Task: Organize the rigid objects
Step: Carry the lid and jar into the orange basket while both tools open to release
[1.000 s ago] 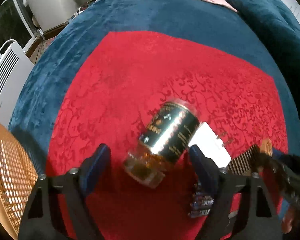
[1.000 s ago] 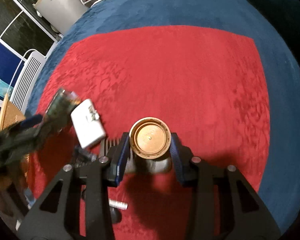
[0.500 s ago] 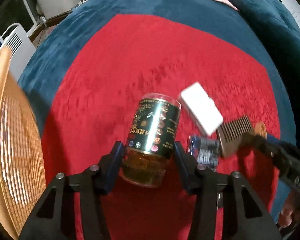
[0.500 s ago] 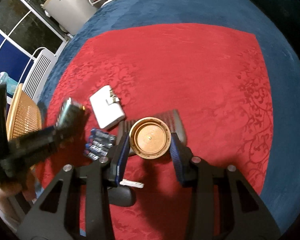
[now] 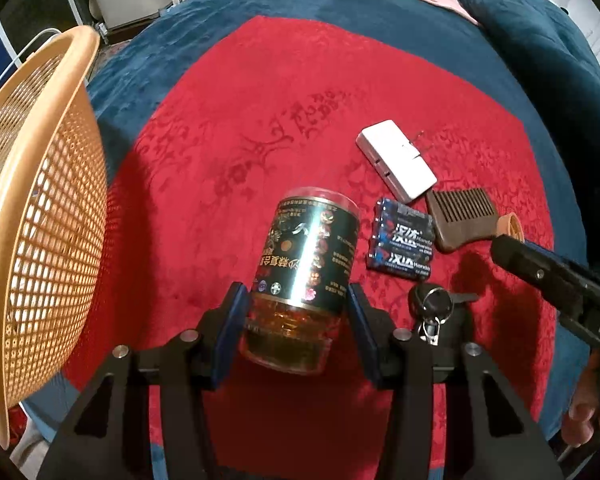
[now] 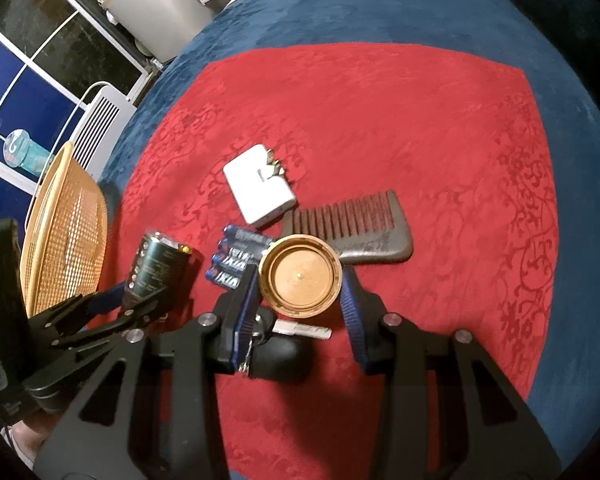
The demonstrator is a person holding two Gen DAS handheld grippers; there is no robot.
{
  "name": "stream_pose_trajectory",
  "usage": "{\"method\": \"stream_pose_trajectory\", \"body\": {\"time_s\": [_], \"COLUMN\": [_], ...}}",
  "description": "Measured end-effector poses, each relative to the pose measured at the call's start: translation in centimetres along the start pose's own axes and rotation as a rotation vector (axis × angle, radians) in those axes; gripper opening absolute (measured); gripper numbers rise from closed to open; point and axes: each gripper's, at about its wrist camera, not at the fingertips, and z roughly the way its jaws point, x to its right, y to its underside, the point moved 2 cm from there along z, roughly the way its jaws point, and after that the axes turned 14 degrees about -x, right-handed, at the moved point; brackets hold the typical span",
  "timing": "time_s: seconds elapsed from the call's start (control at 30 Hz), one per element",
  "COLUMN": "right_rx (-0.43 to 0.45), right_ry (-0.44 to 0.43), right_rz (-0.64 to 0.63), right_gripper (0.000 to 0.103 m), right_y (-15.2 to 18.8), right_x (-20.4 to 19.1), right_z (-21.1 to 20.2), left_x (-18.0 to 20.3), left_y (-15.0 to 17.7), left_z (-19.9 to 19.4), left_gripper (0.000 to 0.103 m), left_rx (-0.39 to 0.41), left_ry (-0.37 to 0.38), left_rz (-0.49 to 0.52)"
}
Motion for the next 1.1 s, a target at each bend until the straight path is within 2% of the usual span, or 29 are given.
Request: {"method": "stream_pose_trajectory", "body": {"time_s": [0.4, 1.1], "right_rx": [-0.011, 0.04], "right_ry": [0.005, 0.003], "right_rz": [-0.053, -0.101], "right_gripper": [0.041, 0.041], "right_y": [2.2, 4.3], "right_x": [-2.7, -6.0], "right_z": [-0.5, -2.6], "left_x": [-0.8, -1.5], "left_y": [1.2, 3.7], "left_z": [-1.4, -5.1], "left_gripper": [0.05, 0.048], "left_rx": [0.031, 0.126], "left_ry": [0.008, 0.03], "left_rz": [-0.004, -0.011]}}
